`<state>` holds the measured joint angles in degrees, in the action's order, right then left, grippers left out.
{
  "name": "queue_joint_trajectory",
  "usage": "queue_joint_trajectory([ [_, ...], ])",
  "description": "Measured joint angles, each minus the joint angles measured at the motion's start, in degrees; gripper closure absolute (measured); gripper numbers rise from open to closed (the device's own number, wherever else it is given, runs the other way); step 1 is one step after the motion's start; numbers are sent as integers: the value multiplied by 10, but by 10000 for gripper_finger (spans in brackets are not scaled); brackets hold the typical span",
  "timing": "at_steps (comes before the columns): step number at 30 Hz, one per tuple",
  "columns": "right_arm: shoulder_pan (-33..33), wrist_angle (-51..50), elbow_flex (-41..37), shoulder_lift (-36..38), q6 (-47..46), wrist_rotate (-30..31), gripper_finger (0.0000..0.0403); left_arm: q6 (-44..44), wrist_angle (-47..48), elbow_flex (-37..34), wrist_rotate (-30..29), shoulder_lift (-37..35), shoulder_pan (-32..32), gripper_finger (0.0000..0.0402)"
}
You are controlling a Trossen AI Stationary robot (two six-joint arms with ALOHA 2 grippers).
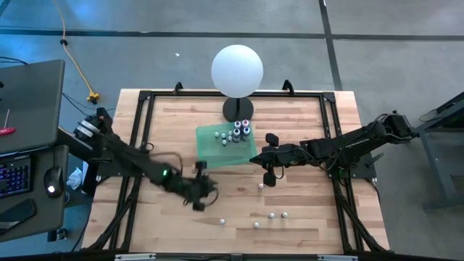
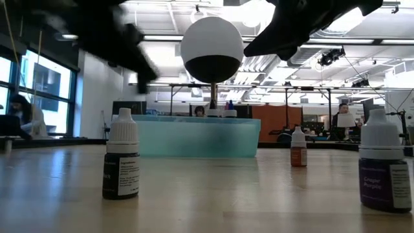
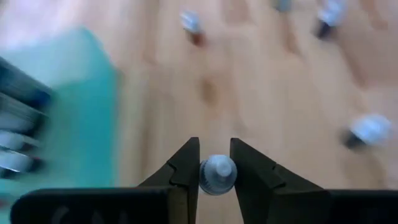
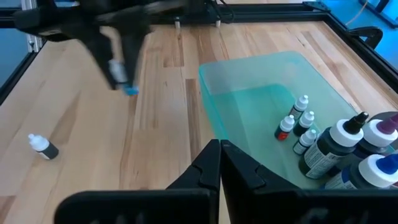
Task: Pick & Place food coloring
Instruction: Put the small blue food coloring bottle into the green bin
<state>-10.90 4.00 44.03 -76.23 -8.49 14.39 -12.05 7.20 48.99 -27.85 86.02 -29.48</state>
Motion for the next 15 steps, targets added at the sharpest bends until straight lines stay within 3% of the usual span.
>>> queue_joint_trajectory([
  [7,0,1,0,0,0,0,399,103,5,24,80,-6,159,327],
  [15,0,1,0,0,0,0,400,117,-5,-13,118,-7,304,326],
])
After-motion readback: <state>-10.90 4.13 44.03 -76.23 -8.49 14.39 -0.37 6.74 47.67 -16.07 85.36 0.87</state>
